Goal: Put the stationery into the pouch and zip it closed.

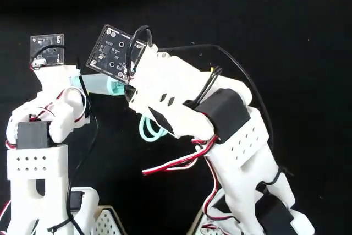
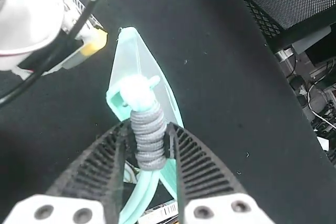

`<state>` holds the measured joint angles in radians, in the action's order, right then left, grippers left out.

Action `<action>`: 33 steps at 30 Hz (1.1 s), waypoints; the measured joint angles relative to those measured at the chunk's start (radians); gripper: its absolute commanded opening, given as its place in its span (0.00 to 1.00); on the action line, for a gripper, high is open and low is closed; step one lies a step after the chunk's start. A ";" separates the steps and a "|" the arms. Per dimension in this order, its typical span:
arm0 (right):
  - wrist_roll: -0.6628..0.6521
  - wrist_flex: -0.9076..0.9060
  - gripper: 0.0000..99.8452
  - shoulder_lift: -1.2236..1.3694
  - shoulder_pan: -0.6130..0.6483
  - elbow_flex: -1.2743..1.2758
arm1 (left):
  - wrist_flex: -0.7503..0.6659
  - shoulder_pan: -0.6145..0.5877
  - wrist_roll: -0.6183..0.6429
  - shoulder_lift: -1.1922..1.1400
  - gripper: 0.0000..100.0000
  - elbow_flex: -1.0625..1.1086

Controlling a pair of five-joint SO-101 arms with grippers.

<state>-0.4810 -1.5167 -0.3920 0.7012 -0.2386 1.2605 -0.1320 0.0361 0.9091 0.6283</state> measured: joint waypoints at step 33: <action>0.000 -0.002 0.01 0.000 0.000 0.000 | 0.150 -0.002 0.002 0.091 0.30 -0.224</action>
<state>-0.4810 -1.5182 -0.3920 0.7012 -0.2386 1.4108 -0.1335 0.0376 0.9996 0.4043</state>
